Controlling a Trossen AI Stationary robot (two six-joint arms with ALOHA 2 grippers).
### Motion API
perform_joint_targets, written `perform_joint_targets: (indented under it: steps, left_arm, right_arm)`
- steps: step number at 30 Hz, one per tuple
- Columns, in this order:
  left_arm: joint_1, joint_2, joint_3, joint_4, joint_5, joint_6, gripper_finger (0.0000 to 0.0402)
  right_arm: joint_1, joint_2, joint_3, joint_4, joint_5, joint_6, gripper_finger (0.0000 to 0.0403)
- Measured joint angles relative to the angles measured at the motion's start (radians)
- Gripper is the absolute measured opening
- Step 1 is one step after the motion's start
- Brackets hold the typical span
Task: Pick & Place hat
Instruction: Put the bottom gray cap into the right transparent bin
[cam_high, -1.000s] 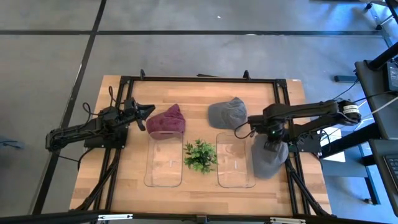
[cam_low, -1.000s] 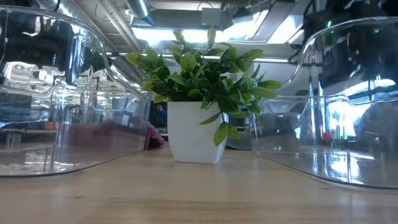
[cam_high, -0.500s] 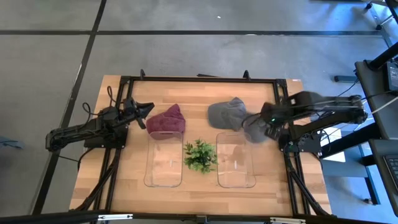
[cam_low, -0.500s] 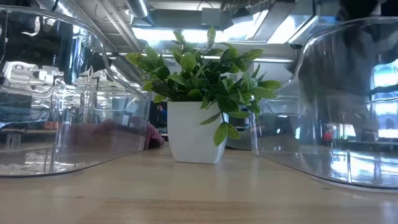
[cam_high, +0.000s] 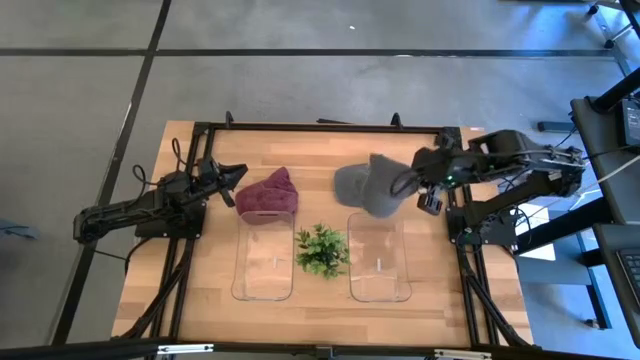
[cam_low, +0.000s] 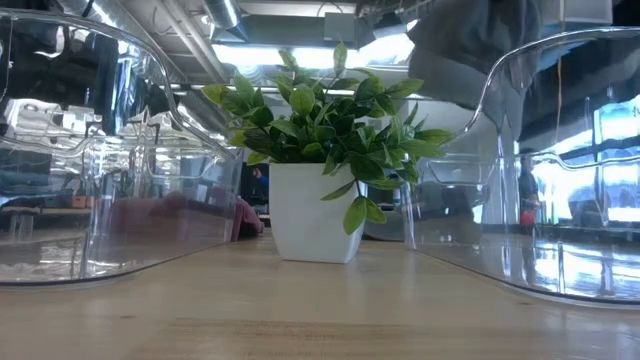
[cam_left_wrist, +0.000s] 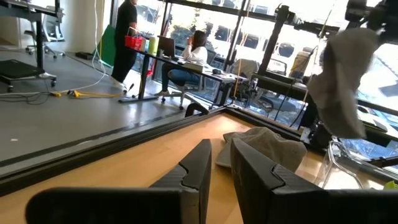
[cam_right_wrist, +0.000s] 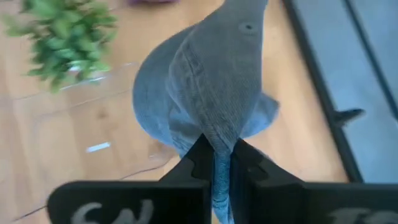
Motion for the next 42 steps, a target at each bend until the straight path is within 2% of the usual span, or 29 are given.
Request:
perform_joint_targets:
  steps: [9,16,20,33,38,42]
  left_arm:
    - [0.000,0.000,0.000,0.000,0.000,0.000,0.0056]
    - [0.000,0.000,0.000,0.000,0.000,0.000,0.0056]
    - [0.000,0.000,0.000,0.000,0.000,0.000,0.0056]
    - [0.000,0.000,0.000,0.000,0.002,0.000,0.0056]
    - [0.000,0.000,0.000,0.000,0.003,-0.006,0.0056]
    - [0.000,0.000,0.000,0.000,0.004,-0.007,0.0056]
  right_arm:
    - [0.132,0.151,0.103,-0.048,-0.128,0.109,0.0022]
    - [0.222,0.240,0.107,-0.050,-0.142,0.243,0.0022]
    - [0.257,0.297,0.107,-0.050,-0.110,0.288,0.0022]
    - [0.266,0.509,0.107,-0.044,-0.093,0.249,0.0035]
    - [0.266,0.560,0.107,-0.045,-0.077,0.187,0.0036]
    - [0.264,0.581,0.107,-0.046,-0.073,0.167,0.0053]
